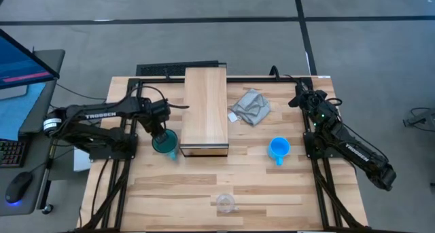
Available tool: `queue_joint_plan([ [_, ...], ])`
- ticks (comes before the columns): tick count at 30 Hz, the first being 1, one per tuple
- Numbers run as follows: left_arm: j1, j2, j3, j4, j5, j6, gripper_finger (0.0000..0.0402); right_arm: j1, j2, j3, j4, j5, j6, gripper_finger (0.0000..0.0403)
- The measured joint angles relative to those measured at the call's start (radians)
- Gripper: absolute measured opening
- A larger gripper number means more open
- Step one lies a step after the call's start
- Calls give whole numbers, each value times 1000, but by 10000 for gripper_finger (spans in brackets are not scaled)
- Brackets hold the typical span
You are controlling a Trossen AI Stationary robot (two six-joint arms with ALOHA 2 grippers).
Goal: Stack small to large cups/mugs on shelf
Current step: Put the green mug on the shelf
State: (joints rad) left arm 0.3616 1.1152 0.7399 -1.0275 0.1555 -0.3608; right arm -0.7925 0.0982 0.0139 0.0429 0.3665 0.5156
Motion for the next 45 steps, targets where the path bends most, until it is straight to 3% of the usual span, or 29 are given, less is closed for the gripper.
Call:
queue_joint_plan([
  [7,0,-3,101,-230,-85,64,9,0,0,0,0,-2,0,33],
  [19,49,-43,355,-449,-40,141,9,0,0,0,0,-2,0,33],
  [24,96,-73,499,-479,-54,156,9,0,0,0,0,-2,1,33],
  [29,135,-58,631,-394,-36,99,9,0,0,0,0,-2,16,33],
  [34,137,27,760,-281,-6,-3,9,0,0,0,0,-2,10,33],
  [41,138,266,1012,-290,-127,-116,9,0,0,0,-2,-23,9,33],
  [45,138,413,1168,-293,-141,-185,9,0,0,0,-2,-25,8,33],
])
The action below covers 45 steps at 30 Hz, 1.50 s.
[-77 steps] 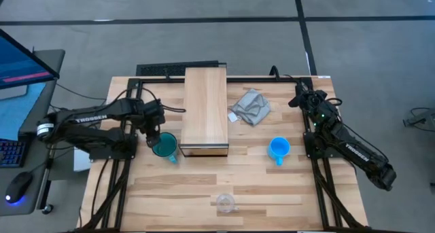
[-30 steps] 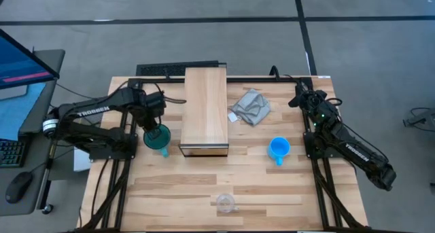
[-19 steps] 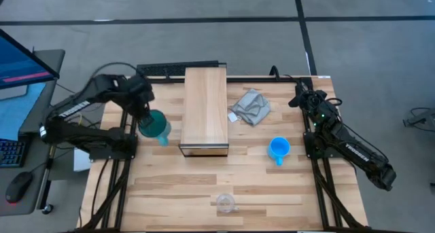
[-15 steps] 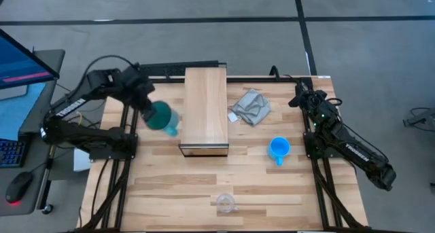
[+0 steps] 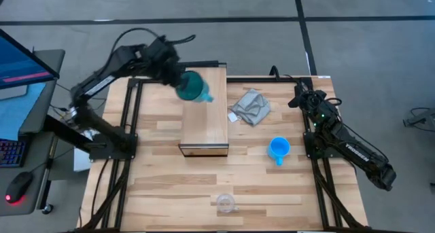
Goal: Stack small to large cups/mugs on shelf
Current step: Put the green mug on the shelf
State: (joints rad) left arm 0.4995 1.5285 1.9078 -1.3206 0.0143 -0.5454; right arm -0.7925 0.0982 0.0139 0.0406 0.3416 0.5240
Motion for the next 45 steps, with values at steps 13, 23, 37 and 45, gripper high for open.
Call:
queue_joint_plan([
  [13,-4,352,355,-85,-63,-318,9,0,0,0,0,-1,-15,33],
  [23,1,406,409,-207,-87,-427,9,0,0,0,0,-1,-87,33],
  [37,71,470,401,-231,-52,-444,9,0,0,0,0,-4,-87,33],
  [45,115,516,402,-230,5,-358,9,0,0,0,0,-5,-87,33],
])
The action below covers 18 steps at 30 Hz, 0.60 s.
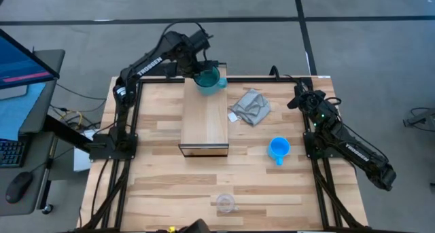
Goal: Stack small to large cups/mugs on shelf
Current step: Put the green mug on the shelf
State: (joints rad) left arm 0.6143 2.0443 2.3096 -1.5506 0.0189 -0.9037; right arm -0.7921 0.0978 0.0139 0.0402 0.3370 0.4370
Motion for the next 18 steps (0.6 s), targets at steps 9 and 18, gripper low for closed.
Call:
queue_joint_plan([
  [9,24,6,0,-2,-5,-45,9,0,0,0,0,0,0,33],
  [18,22,6,0,-7,7,-111,9,0,0,0,0,0,0,33],
])
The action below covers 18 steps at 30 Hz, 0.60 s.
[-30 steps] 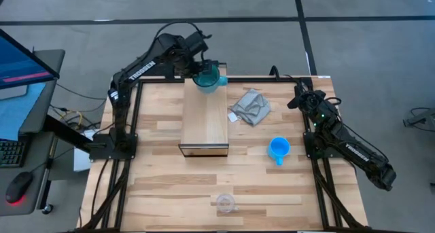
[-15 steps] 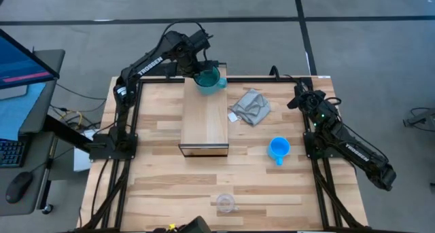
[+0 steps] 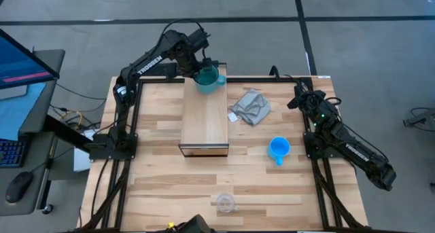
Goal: Stack small to large cups/mugs on shelf
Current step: Put the green mug on the shelf
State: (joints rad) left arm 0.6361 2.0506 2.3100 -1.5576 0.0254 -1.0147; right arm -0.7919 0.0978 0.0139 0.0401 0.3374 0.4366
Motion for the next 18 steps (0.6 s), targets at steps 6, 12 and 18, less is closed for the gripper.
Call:
queue_joint_plan([
  [6,-2,11,-8,-4,-3,-22,9,0,0,0,0,0,0,33],
  [12,-1,24,-6,22,20,-18,9,0,0,0,0,0,-1,33],
  [18,-1,25,-7,17,25,-13,37,0,1,0,0,0,-3,33],
])
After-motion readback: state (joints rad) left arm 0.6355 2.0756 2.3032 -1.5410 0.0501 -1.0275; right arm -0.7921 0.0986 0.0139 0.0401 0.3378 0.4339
